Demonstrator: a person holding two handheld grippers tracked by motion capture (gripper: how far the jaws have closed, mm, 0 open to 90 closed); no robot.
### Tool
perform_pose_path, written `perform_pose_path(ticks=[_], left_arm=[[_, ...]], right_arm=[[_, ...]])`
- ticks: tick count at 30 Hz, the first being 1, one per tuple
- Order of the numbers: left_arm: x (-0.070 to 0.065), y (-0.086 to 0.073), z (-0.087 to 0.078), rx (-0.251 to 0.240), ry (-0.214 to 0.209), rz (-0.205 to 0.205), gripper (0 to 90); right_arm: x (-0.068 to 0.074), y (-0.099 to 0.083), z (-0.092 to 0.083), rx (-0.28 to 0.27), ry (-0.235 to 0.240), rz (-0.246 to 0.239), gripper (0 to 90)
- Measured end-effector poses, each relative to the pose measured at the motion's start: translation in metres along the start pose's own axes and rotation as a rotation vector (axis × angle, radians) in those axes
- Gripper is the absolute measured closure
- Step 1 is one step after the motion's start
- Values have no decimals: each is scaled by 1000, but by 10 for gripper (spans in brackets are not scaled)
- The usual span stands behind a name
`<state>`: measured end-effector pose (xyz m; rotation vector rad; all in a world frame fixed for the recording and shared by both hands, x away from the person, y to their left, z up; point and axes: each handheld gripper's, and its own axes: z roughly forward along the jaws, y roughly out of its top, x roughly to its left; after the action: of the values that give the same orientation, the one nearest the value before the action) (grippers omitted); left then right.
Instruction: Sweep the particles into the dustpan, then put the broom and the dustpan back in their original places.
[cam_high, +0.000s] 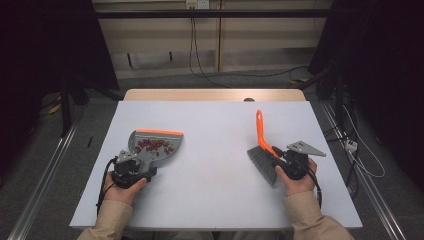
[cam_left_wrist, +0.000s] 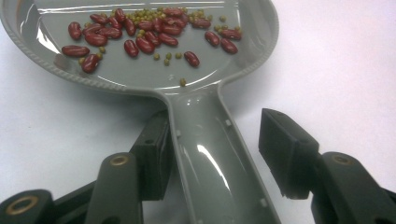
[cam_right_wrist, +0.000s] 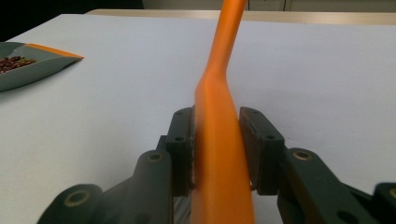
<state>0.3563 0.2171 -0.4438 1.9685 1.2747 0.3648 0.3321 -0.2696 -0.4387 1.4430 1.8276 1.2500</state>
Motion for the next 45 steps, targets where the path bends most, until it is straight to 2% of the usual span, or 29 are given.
perform_pose_path(ticks=[3,5,9,11,13,15,19,21,25,29,31,35,37,39,40,41,42,44,45], left_arm=[[0,0,-2,-16,-8,1,418],[0,2,-5,-35,-11,-4,335],[0,4,-10,-61,-12,6,239],[0,4,-11,-72,-14,16,223],[0,4,-12,-82,-20,15,204],[1,5,-13,-99,-32,25,161],[2,6,-16,-132,-51,48,133],[4,6,-17,-145,-62,87,110],[7,7,-20,-164,-76,103,92],[12,8,-21,-178,-78,91,90],[14,8,-22,-185,-73,80,90],[17,7,-22,-181,-79,81,90],[19,6,-23,-179,-87,90,89],[23,5,-25,-181,-92,73,91],[25,4,-27,-189,-81,76,114],[27,4,-29,-196,-76,83,174],[30,3,-31,-201,-78,80,247],[34,1,-36,-206,-71,64,392],[36,1,-38,-199,-67,57,445]], right_arm=[[-3,-1,-3,-3,-4,6,577],[-4,-1,-5,-3,-16,-15,492],[-6,1,-9,-28,-12,-49,375],[-6,2,-10,-24,-9,-80,321],[-6,1,-10,-26,17,-93,290],[-6,1,-11,-33,22,-106,272],[-11,1,-13,-37,51,-114,221],[-16,1,-14,-28,45,-117,222],[-25,0,-16,-20,32,-115,232],[-30,0,-15,-12,30,-113,240],[-32,0,-15,-7,27,-126,258],[-36,0,-14,15,25,-122,302],[-39,0,-13,28,14,-122,437],[-42,-1,-14,34,3,-138,578],[-44,-1,-13,47,-17,-152,668],[-46,-1,-13,60,-15,-159,764],[-48,-2,-13,73,-15,-165,779],[-53,-3,-14,83,-64,-180,853],[-55,-3,-14,89,-64,-177,855]])
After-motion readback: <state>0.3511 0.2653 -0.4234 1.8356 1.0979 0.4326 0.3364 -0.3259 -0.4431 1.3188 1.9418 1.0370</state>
